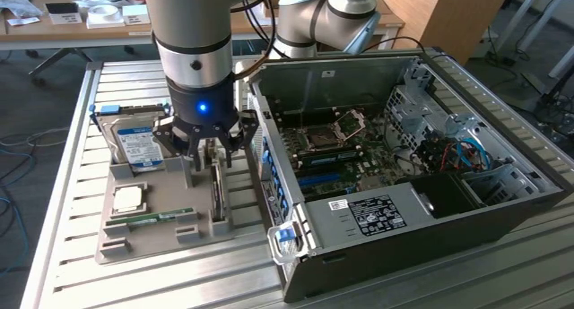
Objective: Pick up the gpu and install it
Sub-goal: 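Pick up the gpu and move the gpu toward the slot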
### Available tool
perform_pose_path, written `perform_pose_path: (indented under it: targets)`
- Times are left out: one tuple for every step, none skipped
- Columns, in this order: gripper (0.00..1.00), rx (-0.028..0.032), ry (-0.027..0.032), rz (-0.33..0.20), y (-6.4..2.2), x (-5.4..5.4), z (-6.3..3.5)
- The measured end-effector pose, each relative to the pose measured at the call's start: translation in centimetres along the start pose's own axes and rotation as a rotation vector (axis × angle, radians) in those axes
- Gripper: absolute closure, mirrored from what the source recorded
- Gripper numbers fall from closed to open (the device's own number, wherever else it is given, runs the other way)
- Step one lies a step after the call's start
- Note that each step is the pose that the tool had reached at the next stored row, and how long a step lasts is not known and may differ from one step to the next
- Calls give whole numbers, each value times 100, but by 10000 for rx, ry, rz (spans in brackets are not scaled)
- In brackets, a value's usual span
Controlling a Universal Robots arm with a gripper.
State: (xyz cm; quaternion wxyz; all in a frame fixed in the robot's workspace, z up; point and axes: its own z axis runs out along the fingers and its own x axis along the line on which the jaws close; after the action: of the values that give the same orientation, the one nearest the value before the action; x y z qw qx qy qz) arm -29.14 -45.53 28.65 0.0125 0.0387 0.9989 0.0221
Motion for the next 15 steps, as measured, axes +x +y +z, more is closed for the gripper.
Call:
perform_pose_path:
  targets:
    - [47,0,0,0,0,0,0]
    - [47,0,-1,0,0,0,0]
    - [47,0,0,0,0,0,0]
    - [47,0,0,0,0,0,0]
    - [47,-1,-1,0,0,0,4]
    - [47,-4,-5,0,0,0,12]
    - [47,-2,-1,-1,-1,0,22]
    - [47,0,0,0,-2,1,38]
    - [47,-1,-1,0,-3,1,58]
    - [47,-1,-1,0,-3,2,76]
    - [47,0,0,0,-4,2,93]
    - [47,0,-1,0,-5,2,111]
    - [47,-1,-1,0,-6,3,125]
    - [47,0,0,0,-6,3,131]
    - [47,2,2,0,-6,3,131]
